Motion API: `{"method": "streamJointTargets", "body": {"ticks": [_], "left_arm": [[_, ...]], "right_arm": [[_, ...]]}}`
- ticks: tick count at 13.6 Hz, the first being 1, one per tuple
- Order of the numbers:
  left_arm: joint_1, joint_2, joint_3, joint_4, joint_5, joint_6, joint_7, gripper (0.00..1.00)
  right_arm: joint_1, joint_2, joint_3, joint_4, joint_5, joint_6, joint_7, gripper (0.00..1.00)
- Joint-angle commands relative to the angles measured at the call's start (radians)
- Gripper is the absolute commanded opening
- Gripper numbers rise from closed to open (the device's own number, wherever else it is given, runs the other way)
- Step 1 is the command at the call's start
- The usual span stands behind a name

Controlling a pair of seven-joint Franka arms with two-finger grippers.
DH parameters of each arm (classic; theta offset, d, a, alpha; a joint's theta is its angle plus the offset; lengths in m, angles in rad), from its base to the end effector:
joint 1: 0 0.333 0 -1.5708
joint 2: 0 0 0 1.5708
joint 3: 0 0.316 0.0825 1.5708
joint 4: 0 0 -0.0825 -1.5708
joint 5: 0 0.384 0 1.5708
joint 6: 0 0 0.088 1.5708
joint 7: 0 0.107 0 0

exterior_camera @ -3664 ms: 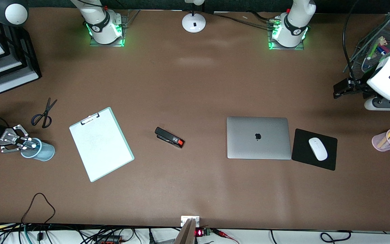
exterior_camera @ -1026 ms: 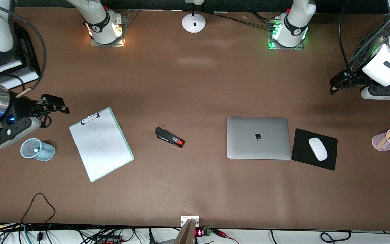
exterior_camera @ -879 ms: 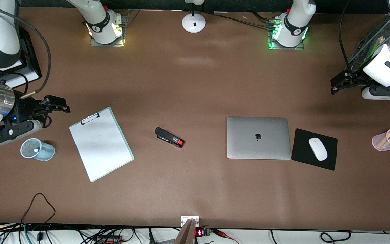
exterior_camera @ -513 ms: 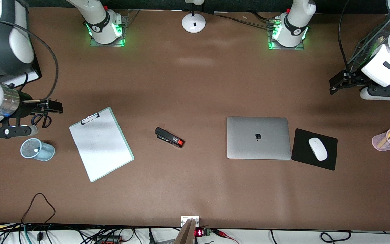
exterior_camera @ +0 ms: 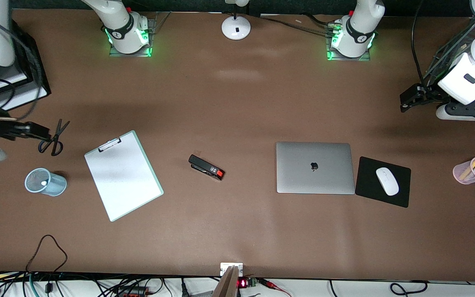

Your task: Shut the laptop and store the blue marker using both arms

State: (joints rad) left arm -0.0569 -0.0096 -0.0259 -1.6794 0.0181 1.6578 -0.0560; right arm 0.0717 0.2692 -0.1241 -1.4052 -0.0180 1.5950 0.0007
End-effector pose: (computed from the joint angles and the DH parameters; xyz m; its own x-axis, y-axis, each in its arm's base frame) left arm 0.5547 -0.0443 0.5859 0.9995 -0.0284 -0.0110 -0.0286 -0.9994 -0.0189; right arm 0.6324 -0.0252 0.5456 0.9957 -0.0506 -0.0773 -0.0468 -0.9976 0.0509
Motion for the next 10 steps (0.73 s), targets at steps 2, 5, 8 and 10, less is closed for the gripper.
{"method": "streamJointTargets", "body": {"ticks": [2,5,8,10], "left_arm": [[0.003,-0.019,0.003,0.004,-0.007,-0.038,0.018,1.0],[0.005,-0.018,0.011,0.004,-0.007,-0.046,0.018,1.0],[0.005,-0.018,0.012,0.004,-0.007,-0.046,0.018,1.0],[0.005,-0.018,0.012,0.004,-0.007,-0.046,0.018,1.0]], "right_arm": [[0.005,-0.091,0.009,-0.122,-0.022,0.031,-0.011,1.0],[0.0,-0.154,0.008,-0.225,-0.019,0.105,-0.068,1.0],[0.003,-0.172,0.009,-0.221,-0.011,0.088,-0.06,1.0],[0.003,-0.174,0.009,-0.206,-0.008,0.083,-0.06,1.0]]}}
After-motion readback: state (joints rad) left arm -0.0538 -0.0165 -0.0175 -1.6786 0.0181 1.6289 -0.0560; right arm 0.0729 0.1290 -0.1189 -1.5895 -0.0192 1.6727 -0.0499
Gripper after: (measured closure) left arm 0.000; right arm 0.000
